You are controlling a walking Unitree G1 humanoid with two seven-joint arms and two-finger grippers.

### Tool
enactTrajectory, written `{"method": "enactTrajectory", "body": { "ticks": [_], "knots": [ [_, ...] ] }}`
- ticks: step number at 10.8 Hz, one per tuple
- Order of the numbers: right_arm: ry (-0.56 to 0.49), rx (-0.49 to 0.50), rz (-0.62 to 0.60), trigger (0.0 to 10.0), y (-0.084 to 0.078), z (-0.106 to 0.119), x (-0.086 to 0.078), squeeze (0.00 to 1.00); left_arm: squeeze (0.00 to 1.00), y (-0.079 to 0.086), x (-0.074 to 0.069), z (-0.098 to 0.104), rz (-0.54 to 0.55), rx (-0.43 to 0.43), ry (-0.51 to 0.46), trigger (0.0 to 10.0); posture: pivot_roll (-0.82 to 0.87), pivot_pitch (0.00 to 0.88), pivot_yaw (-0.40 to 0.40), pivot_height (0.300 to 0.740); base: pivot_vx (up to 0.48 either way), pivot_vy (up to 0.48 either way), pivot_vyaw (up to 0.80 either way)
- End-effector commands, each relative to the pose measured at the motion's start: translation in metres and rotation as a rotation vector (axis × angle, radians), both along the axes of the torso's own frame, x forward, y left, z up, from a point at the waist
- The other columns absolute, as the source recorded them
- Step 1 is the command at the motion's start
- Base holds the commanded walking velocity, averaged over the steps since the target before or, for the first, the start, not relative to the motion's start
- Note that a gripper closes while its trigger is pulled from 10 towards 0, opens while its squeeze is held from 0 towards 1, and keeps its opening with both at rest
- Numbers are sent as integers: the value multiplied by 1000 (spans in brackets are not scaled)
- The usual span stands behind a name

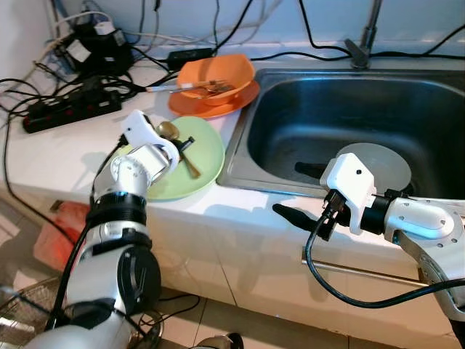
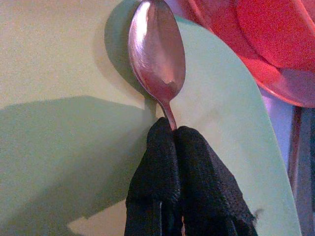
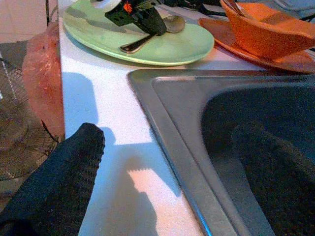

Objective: Kitchen organization

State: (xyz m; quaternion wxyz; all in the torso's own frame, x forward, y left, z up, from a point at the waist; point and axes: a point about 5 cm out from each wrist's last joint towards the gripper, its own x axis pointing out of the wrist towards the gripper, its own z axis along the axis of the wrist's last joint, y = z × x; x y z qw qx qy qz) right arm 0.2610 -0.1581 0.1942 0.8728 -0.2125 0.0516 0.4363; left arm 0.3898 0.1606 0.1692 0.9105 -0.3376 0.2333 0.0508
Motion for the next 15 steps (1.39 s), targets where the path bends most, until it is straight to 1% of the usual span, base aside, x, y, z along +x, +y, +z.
{"method": "enactTrajectory", "body": {
  "ticks": [1,2,3,4,5,7,9,11,12,13,14,15],
  "knots": [
    [-27,2,8,10000,3,3,0,0,0,1,-13,-33,2,61,144,0,59,77,152,740,0,0,0],
    [-31,5,1,10000,2,3,1,0,0,3,-16,-33,2,100,124,0,60,76,153,740,0,0,0],
    [-35,7,-4,10000,2,3,3,0,0,5,-22,-38,8,132,122,0,64,74,154,740,0,0,0],
    [-44,10,-11,10000,1,4,5,0,0,9,-30,-43,29,198,101,0,68,70,154,740,0,0,0],
    [-50,11,-16,10000,1,5,7,0,0,11,-34,-43,44,228,84,0,70,68,153,740,0,0,0],
    [-66,14,-24,10000,0,6,12,0,0,13,-39,-31,49,340,-25,0,78,57,150,740,0,0,0],
    [-79,23,-29,10000,2,8,16,0,0,11,-45,-22,18,465,-131,0,78,49,145,740,0,0,0],
    [-85,38,-30,10000,4,8,18,0,0,0,-54,-17,-46,564,-245,0,77,44,135,740,0,0,0],
    [-87,40,-31,10000,4,8,19,0,0,-3,-55,-13,-54,587,-285,0,77,43,129,740,0,0,0],
    [-89,44,-35,10000,4,8,20,0,0,-5,-55,-8,-52,591,-320,0,78,42,126,740,0,0,0],
    [-94,60,-53,10000,3,9,22,0,0,-14,-54,5,-96,572,-431,0,77,40,122,740,0,0,0],
    [-96,92,-78,10000,3,11,25,0,0,-30,-54,17,-185,475,-546,0,76,40,120,740,0,0,0]
  ]
}}
